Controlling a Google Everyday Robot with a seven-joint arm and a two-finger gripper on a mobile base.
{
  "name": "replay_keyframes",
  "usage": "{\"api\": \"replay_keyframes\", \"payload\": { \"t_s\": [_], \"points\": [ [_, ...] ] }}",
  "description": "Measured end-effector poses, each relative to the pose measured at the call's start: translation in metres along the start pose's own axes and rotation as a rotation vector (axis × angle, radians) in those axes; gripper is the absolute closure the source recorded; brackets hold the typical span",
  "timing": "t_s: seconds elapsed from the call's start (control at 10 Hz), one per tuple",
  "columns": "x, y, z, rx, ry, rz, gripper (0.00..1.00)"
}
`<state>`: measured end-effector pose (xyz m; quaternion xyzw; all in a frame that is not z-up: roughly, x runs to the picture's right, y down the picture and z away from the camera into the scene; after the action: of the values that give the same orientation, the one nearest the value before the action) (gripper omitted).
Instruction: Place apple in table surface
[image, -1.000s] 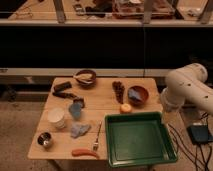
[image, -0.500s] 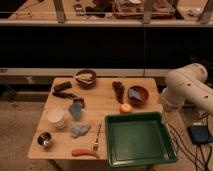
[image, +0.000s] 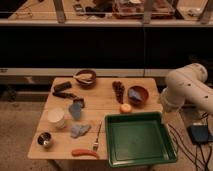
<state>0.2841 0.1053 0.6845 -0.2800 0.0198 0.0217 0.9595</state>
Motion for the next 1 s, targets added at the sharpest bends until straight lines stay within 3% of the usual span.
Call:
{"api": "replay_keyframes", "payload": {
  "t_s": [0.8, 1.0],
  "points": [
    [0.000, -0.001, 0.000, 0.003, -0.002, -0.005, 0.35],
    [-0.006, -0.013, -0.001, 0.026, -0.013, -0.112, 0.35]
  ]
}}
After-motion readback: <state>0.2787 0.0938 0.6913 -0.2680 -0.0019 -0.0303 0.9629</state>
